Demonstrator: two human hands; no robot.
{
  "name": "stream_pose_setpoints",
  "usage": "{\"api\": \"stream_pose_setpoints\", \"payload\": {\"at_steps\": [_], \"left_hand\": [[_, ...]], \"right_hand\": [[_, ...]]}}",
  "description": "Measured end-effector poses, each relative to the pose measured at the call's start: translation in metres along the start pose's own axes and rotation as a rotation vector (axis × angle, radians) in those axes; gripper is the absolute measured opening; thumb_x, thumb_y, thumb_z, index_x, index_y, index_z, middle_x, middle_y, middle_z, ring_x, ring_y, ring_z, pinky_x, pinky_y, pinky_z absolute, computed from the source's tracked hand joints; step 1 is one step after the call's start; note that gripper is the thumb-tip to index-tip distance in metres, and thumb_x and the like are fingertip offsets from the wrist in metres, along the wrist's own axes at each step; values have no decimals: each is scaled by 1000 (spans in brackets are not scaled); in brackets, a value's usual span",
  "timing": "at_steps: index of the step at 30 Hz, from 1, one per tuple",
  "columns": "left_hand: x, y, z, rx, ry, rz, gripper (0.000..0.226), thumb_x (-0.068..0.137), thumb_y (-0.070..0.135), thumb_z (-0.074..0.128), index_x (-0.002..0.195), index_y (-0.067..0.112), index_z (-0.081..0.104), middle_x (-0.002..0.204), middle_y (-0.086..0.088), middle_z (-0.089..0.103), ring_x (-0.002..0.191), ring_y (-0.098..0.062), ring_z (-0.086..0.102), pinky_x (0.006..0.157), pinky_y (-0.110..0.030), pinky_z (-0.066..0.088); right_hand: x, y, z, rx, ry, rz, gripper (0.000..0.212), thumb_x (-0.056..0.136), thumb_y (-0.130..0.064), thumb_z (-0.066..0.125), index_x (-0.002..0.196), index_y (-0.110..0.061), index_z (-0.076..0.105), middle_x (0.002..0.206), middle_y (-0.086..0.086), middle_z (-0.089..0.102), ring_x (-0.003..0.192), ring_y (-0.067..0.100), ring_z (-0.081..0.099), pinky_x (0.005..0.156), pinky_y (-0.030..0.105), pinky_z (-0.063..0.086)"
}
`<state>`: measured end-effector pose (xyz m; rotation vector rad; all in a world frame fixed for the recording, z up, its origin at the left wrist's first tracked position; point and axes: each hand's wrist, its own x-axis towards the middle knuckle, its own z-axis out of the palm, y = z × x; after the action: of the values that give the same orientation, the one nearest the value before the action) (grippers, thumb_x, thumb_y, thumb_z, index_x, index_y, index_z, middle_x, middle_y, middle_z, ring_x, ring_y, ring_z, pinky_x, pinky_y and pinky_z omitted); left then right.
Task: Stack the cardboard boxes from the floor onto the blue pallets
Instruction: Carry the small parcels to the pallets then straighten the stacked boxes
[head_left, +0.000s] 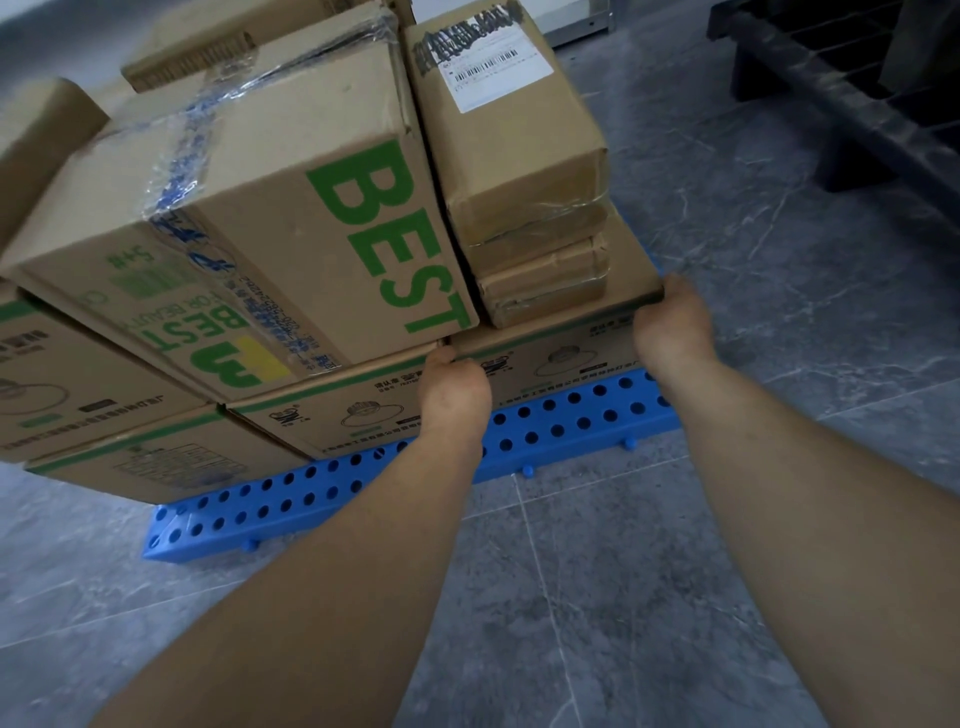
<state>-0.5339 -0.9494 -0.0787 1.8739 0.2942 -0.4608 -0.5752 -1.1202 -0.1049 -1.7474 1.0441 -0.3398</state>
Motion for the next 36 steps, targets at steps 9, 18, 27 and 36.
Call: {"api": "stream_pose_setpoints", "payload": {"at_steps": [9,18,27,36], "left_hand": [[-12,-4,-6,92,-65,29,59,94,-4,32,147,18,22,152,-4,28,97,-6,55,73,1,37],[-16,-1,-21,49,6,24,34,94,6,40,127,7,51,131,-16,54,103,-19,56,93,-32,42],[-18,4,-71,-114,135,68,58,95,-1,34,147,19,20,147,-13,36,133,-35,36,112,-43,29],[-17,6,-89,-13,51,139,63,94,5,41,149,20,14,150,-1,32,126,-16,43,103,-20,31]], "right_hand": [[-5,-5,0,-38,27,18,36,92,-2,33,123,-5,49,120,16,55,103,29,55,73,32,41],[-15,-16,0,-69,52,-46,44,90,-6,38,134,-3,40,135,16,45,123,32,45,102,46,41],[-38,-42,5,35,-28,-296,47,88,-1,38,130,-20,51,116,3,61,103,23,57,80,31,47],[-49,-46,13,-52,72,-266,33,87,-2,41,118,-8,54,111,12,60,100,28,56,75,29,40]]}}
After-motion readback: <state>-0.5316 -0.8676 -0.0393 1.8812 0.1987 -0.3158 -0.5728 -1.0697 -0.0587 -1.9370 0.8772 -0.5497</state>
